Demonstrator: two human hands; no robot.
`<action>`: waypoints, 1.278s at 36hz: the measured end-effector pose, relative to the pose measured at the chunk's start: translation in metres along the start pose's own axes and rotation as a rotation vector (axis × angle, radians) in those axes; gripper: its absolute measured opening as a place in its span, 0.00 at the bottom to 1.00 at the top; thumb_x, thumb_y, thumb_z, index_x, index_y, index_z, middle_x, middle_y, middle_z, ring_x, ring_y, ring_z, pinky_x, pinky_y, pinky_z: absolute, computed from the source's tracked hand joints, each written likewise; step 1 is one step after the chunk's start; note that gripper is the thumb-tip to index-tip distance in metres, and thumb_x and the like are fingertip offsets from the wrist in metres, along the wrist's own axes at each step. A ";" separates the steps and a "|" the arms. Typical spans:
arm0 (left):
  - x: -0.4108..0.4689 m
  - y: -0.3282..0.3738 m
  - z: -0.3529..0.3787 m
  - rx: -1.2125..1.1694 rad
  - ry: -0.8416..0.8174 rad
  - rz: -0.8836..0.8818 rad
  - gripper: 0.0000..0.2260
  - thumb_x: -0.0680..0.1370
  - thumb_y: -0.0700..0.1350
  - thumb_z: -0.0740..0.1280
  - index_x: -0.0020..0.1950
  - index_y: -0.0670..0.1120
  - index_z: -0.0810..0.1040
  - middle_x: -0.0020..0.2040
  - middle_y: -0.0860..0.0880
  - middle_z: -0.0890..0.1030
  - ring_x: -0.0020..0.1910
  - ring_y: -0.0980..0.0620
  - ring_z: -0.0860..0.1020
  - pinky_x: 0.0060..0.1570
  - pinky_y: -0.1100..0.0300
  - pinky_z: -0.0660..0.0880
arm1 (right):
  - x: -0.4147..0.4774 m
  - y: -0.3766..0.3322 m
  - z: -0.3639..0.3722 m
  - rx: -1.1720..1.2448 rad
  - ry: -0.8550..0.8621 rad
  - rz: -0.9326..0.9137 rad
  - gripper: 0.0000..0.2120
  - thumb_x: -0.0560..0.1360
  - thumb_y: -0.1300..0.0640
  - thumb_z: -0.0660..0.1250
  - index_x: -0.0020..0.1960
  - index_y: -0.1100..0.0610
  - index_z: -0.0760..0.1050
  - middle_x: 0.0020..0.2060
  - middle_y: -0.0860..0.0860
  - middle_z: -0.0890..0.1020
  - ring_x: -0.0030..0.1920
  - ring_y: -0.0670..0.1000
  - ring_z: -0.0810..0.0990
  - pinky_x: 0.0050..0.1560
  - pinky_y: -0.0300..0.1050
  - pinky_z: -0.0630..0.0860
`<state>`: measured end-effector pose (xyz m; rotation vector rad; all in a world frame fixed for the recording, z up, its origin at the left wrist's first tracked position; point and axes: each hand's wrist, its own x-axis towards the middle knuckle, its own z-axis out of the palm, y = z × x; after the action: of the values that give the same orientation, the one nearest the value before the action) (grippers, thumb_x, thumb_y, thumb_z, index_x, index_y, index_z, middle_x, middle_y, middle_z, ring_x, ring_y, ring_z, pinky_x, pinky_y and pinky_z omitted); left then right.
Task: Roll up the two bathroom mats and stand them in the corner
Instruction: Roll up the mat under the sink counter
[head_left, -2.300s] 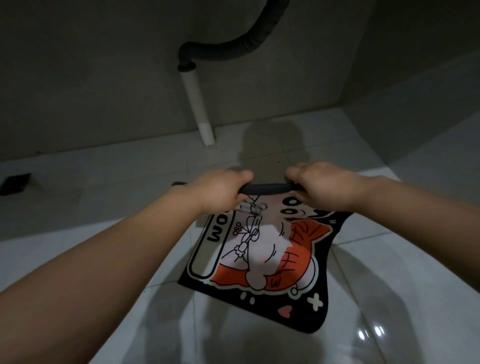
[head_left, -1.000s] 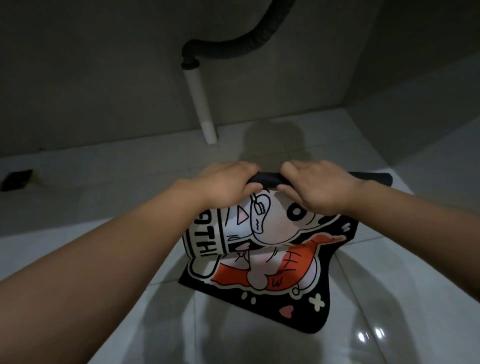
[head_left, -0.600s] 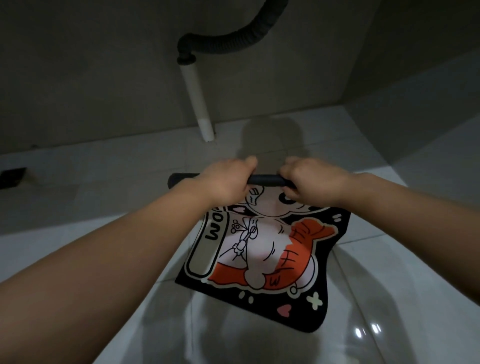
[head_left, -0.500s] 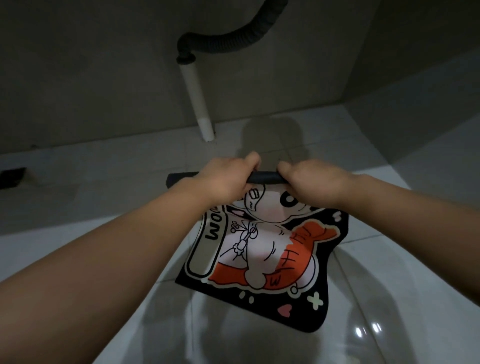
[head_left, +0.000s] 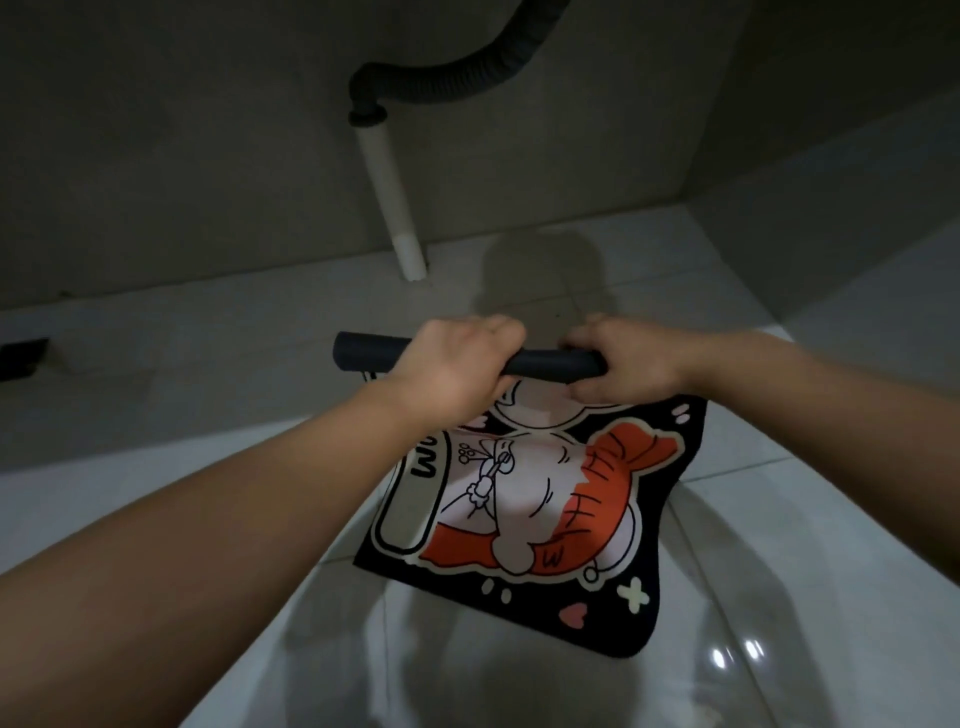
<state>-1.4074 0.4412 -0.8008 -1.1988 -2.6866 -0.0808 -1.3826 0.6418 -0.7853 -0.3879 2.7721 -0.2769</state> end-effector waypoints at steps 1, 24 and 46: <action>0.000 0.001 0.000 0.001 0.009 -0.007 0.08 0.77 0.50 0.64 0.53 0.48 0.71 0.49 0.50 0.76 0.48 0.48 0.76 0.37 0.58 0.61 | 0.001 0.000 0.000 0.061 -0.052 0.036 0.13 0.71 0.48 0.69 0.53 0.52 0.75 0.43 0.53 0.79 0.44 0.55 0.78 0.46 0.50 0.77; -0.004 0.003 0.008 0.075 -0.129 -0.096 0.07 0.78 0.47 0.62 0.54 0.48 0.70 0.48 0.48 0.80 0.47 0.45 0.79 0.36 0.56 0.65 | -0.008 -0.021 0.008 -0.130 0.086 -0.052 0.27 0.69 0.39 0.67 0.63 0.51 0.68 0.51 0.53 0.79 0.50 0.56 0.79 0.46 0.48 0.75; 0.000 0.001 0.006 -0.229 -0.322 -0.180 0.06 0.75 0.45 0.66 0.50 0.51 0.73 0.41 0.50 0.76 0.43 0.48 0.77 0.37 0.59 0.66 | -0.011 -0.011 0.027 -0.483 0.358 -0.221 0.17 0.72 0.44 0.65 0.54 0.54 0.70 0.43 0.52 0.77 0.40 0.56 0.79 0.34 0.46 0.69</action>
<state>-1.4075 0.4432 -0.8070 -1.1069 -3.1365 -0.2481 -1.3609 0.6305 -0.8045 -0.8366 3.1331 0.3162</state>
